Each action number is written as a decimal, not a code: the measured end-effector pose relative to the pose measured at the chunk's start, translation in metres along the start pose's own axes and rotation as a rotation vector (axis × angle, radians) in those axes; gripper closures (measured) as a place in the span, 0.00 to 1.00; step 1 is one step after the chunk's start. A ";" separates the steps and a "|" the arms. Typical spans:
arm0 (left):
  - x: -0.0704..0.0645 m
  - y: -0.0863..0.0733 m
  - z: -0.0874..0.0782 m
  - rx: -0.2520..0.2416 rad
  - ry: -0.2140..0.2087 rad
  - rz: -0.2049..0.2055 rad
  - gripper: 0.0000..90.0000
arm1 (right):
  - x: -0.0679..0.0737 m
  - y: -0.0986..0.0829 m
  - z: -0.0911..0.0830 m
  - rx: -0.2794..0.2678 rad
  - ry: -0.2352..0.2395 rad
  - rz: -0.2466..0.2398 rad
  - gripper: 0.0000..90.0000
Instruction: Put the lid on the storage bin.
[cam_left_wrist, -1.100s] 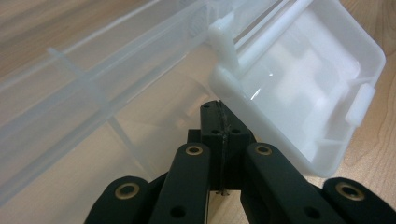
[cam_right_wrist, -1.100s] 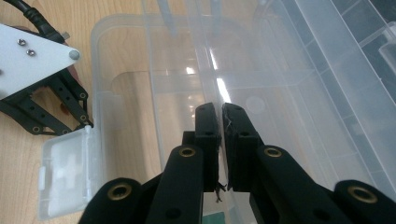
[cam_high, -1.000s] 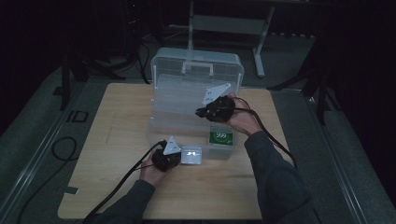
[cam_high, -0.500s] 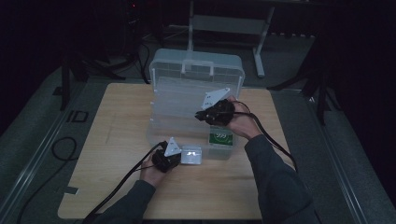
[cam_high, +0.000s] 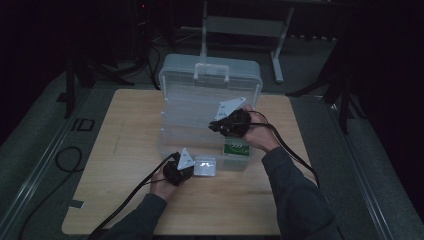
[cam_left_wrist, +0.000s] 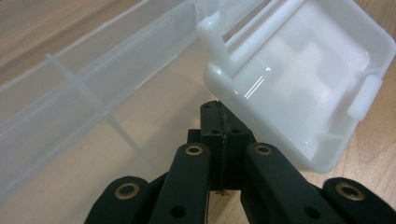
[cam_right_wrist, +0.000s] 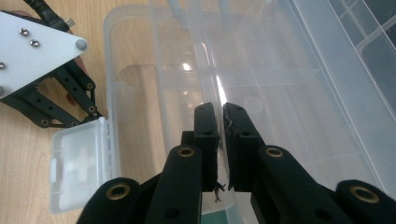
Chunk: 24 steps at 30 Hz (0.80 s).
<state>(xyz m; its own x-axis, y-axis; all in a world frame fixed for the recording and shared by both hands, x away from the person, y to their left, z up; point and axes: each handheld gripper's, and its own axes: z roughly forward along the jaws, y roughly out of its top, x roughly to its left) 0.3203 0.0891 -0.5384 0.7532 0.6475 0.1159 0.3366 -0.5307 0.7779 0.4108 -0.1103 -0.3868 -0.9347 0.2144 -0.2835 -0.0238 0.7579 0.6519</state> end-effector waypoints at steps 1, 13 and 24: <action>-0.001 0.000 0.000 -0.001 0.010 0.007 1.00 | 0.001 -0.001 0.000 -0.005 -0.001 0.003 0.94; -0.003 -0.001 0.000 0.000 0.030 0.021 1.00 | 0.005 -0.004 0.000 -0.009 -0.001 -0.002 0.94; -0.004 -0.001 0.000 0.000 0.033 0.022 1.00 | 0.007 -0.005 0.000 -0.011 0.002 -0.008 0.94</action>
<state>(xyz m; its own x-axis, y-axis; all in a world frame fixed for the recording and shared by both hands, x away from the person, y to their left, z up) 0.3172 0.0873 -0.5391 0.7414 0.6535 0.1527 0.3203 -0.5445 0.7752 0.4047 -0.1121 -0.3920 -0.9351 0.2073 -0.2873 -0.0352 0.7526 0.6575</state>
